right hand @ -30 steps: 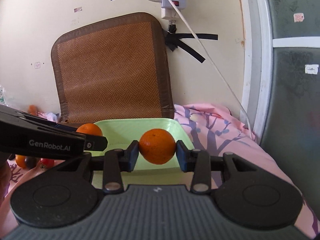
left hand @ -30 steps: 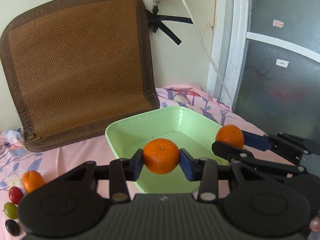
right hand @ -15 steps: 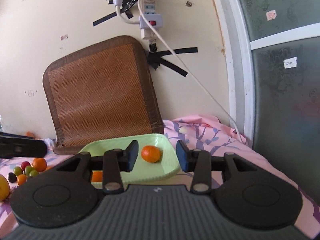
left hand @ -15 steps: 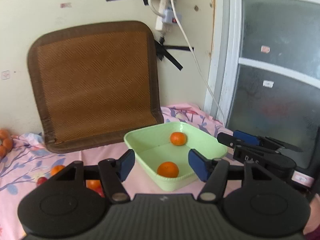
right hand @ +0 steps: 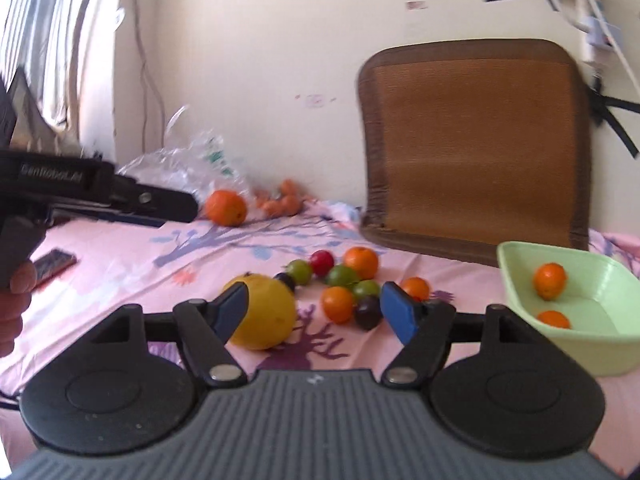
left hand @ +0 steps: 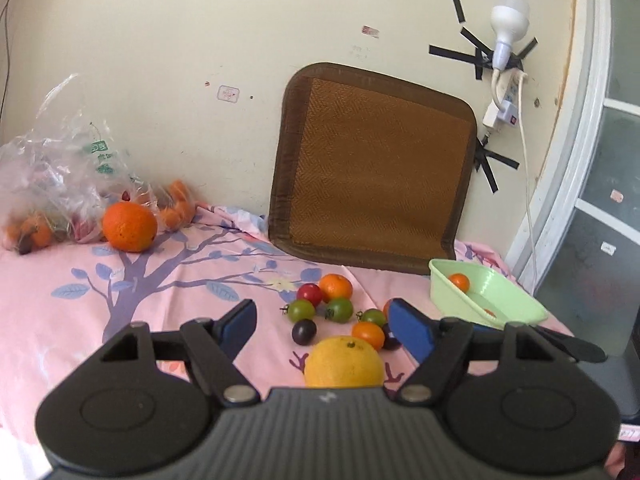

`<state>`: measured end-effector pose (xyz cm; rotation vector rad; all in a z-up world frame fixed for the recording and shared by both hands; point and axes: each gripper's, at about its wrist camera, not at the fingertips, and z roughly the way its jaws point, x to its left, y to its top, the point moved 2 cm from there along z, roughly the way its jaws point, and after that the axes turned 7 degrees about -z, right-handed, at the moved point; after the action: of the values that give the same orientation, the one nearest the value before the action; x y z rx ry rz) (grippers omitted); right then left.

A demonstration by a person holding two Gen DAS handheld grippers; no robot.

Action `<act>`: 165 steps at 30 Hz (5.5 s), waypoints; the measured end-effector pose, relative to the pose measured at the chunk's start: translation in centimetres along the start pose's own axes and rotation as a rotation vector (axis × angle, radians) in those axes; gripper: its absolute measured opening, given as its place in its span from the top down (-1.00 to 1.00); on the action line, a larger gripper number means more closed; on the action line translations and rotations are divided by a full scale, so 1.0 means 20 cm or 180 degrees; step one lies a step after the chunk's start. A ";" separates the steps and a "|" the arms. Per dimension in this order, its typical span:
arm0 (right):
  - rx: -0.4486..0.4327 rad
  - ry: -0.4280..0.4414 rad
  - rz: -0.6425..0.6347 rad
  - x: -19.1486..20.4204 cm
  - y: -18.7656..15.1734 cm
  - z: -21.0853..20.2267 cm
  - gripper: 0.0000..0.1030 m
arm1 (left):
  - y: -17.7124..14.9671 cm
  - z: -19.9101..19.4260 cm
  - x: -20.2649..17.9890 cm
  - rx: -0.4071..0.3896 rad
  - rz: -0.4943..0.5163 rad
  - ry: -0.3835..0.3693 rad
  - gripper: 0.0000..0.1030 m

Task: Organize fruits
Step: 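Close the left tool around the yellow grapefruit and lift it, then lower the grapefruit into the green basket and open the left tool, then grasp a dark purple cherry tomato with the left tool while the right tool grasps an orange one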

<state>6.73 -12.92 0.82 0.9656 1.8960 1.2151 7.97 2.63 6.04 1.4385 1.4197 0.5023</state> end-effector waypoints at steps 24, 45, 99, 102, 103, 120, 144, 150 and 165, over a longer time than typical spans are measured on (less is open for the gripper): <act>0.0131 -0.0437 -0.0254 -0.01 -0.04 0.01 -0.21 | -0.10 0.23 -0.31 0.0513 0.0267 -0.0319 0.09; -0.0037 -0.0893 0.0402 -0.57 -0.18 -0.23 0.69 | 0.00 0.68 -0.66 0.0785 0.0112 -0.0766 0.12; -0.0746 -0.2132 0.0807 -1.07 -0.26 -0.43 -0.11 | 0.29 0.32 -0.51 0.0072 0.0070 -0.0637 -0.34; -0.0820 -0.2077 0.0821 -1.03 -0.24 -0.46 -0.10 | 0.37 -0.03 -0.16 -0.0213 0.0100 -0.0014 -0.37; -0.0843 -0.2055 0.0807 -1.01 -0.23 -0.47 -0.06 | 0.38 -0.14 -0.05 -0.0282 0.0122 0.0234 -0.37; 0.0054 -0.0501 0.0028 -0.23 -0.03 -0.03 0.27 | 0.05 0.06 0.36 0.0180 -0.0250 0.0396 -0.16; 0.0406 -0.0547 -0.1161 0.02 -0.07 0.16 0.46 | -0.18 0.45 0.04 0.0808 0.0130 -0.0065 0.58; 0.0413 -0.0662 -0.0541 -0.10 -0.18 -0.12 0.45 | -0.29 0.30 -0.11 0.0868 0.0107 -0.0451 0.58; 0.0543 -0.0372 0.0209 -0.22 -0.28 -0.17 0.65 | -0.38 0.35 -0.35 0.0949 0.0554 -0.0303 0.52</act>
<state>4.79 -19.85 -2.59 1.1717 1.9112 1.0223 8.64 -7.74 -0.77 1.8116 1.3402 0.3340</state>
